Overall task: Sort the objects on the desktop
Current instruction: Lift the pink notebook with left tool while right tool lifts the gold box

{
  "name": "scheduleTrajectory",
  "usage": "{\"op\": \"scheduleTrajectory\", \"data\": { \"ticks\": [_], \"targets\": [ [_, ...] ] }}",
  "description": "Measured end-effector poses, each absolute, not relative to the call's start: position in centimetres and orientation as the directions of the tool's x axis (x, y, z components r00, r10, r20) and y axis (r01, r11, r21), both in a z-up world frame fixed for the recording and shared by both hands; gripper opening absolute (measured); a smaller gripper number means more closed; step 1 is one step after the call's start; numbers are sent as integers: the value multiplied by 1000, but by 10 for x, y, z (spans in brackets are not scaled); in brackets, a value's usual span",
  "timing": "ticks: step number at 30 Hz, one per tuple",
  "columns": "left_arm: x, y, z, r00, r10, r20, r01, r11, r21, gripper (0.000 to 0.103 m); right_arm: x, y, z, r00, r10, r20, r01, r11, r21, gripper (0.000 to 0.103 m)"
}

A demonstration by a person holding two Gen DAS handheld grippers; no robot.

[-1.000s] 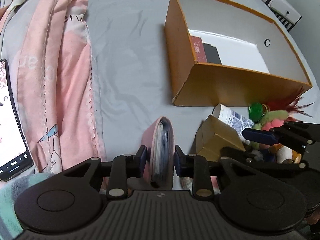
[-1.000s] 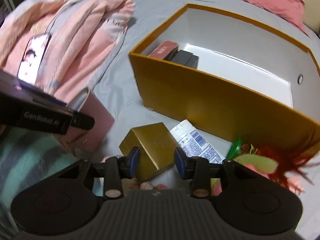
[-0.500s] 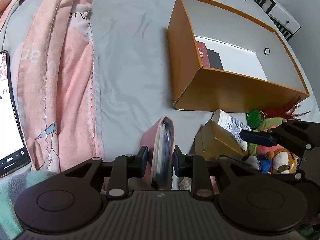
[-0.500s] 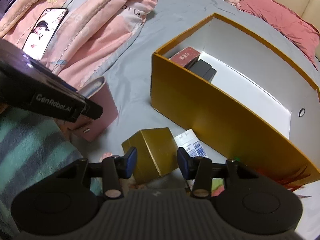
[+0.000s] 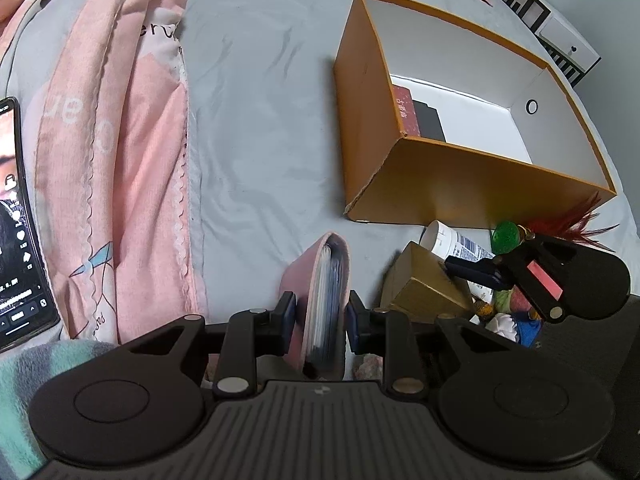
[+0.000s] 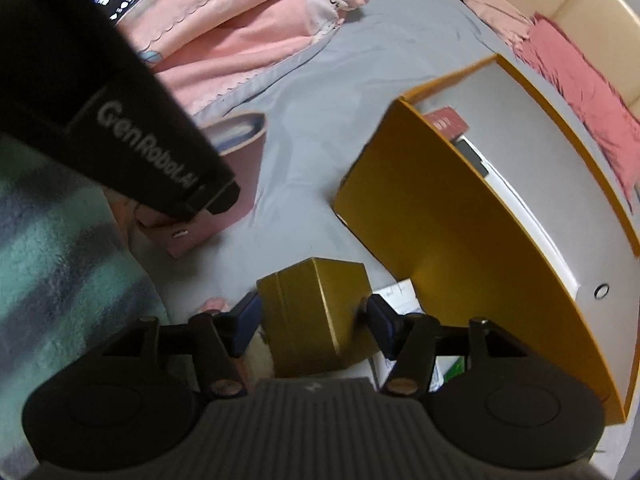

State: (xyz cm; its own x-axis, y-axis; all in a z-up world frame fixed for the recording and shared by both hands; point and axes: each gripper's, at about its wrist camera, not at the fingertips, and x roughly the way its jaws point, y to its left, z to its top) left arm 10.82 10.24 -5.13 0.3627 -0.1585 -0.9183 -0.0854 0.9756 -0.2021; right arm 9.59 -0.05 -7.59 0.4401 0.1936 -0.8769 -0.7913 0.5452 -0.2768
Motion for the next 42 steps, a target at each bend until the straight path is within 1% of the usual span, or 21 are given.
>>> {"op": "scheduleTrajectory", "data": {
  "ticks": [2,4,5,7,9,12,13,15,16,22,25,27,29,30,31,32,34,37,39,41,42],
  "targets": [
    [108,103,-52,363,-162,-917,-86,975,-206,29,97,-2,-73,435,191,-880,-785,558,-267,59],
    [108,104,-51,365,-163,-917,-85,975,-208,29,100,-9,-66,424,192,-885,-775,583,-245,55],
    [108,104,-51,365,-163,-916,-84,975,-206,29,102,-13,-64,420,197,-886,-769,595,-233,50],
    [109,103,-51,367,-160,-916,-80,976,-203,29,110,-23,-55,391,223,-893,-746,645,-166,37],
    [109,102,-51,367,-158,-917,-77,977,-200,29,123,-33,-50,347,261,-901,-711,699,-71,33],
    [109,101,-51,367,-157,-917,-76,977,-198,29,135,-43,-50,300,313,-901,-658,752,42,33],
    [109,101,-51,367,-158,-917,-77,977,-199,29,135,-42,-49,300,316,-900,-656,753,46,33],
    [109,100,-51,367,-157,-917,-78,977,-199,29,128,-36,-51,317,305,-898,-673,739,14,34],
    [109,100,-51,367,-156,-917,-78,977,-198,29,123,-32,-53,330,292,-898,-687,727,-16,39],
    [108,101,-51,367,-158,-917,-78,977,-200,29,103,-11,-70,401,189,-896,-748,633,-201,58],
    [108,102,-51,367,-161,-916,-78,976,-202,29,101,-4,-79,429,160,-889,-749,614,-251,63],
    [109,102,-51,367,-163,-916,-80,975,-206,29,100,-3,-81,437,162,-885,-748,611,-258,63],
    [109,102,-51,367,-162,-916,-79,976,-204,29,100,-3,-79,440,162,-883,-746,614,-258,62],
    [109,102,-51,368,-161,-916,-78,976,-204,29,100,-5,-77,441,167,-882,-743,620,-254,59],
    [109,102,-51,368,-161,-916,-79,976,-204,29,100,-8,-72,440,182,-879,-740,628,-240,49],
    [108,103,-51,369,-161,-915,-79,976,-204,29,101,-11,-67,436,198,-878,-736,641,-220,44],
    [109,102,-51,368,-161,-916,-78,976,-203,29,110,-21,-54,405,248,-880,-716,685,-136,24],
    [108,102,-51,368,-157,-916,-75,977,-198,29,125,-30,-48,358,286,-889,-689,724,-45,22],
    [107,102,-51,370,-157,-916,-76,977,-198,29,124,-30,-48,358,285,-889,-686,726,-43,23],
    [108,102,-51,370,-157,-916,-79,977,-200,29,115,-25,-51,387,262,-884,-707,700,-102,28],
    [108,102,-50,370,-156,-916,-80,977,-199,29,109,-21,-57,398,247,-884,-718,683,-133,35]
  ]
}}
